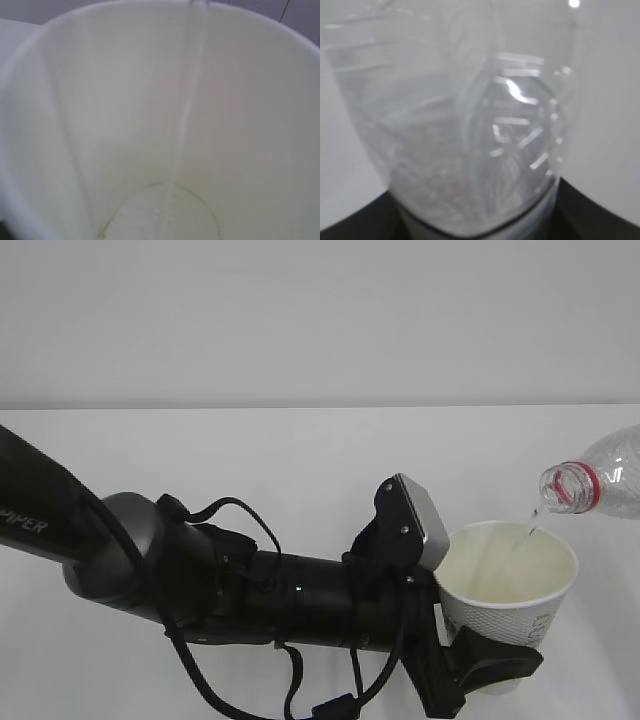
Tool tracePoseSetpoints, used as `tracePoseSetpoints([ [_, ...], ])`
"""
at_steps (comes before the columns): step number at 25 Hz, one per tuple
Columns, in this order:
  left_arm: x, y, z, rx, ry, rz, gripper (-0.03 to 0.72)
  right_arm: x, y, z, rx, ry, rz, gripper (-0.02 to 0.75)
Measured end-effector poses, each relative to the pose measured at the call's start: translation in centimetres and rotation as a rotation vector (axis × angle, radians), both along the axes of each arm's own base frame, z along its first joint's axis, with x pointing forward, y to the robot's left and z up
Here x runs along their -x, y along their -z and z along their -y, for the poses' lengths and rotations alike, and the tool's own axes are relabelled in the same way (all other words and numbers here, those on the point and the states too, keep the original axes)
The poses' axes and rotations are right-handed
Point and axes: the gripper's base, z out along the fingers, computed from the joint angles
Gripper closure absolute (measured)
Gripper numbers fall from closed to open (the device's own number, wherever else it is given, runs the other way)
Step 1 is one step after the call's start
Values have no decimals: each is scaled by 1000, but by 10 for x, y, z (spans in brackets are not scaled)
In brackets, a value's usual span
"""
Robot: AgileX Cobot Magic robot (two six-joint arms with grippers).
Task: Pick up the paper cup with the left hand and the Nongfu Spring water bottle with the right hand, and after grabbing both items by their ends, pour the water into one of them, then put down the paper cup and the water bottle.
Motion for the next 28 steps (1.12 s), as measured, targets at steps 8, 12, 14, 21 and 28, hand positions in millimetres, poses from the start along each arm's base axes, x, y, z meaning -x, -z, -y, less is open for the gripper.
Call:
tracePoseSetpoints([
  [8, 0, 0, 0, 0, 0, 0, 143, 0, 0, 0, 2, 0, 2, 337],
  [12, 0, 0, 0, 0, 0, 0, 143, 0, 0, 0, 2, 0, 4, 337],
  [14, 0, 0, 0, 0, 0, 0, 143, 0, -1, 0, 2, 0, 6, 337],
  [21, 0, 0, 0, -2, 1, 0, 143, 0, -1, 0, -1, 2, 8, 337],
  [28, 0, 0, 0, -2, 1, 0, 143, 0, -1, 0, 1, 2, 8, 337],
])
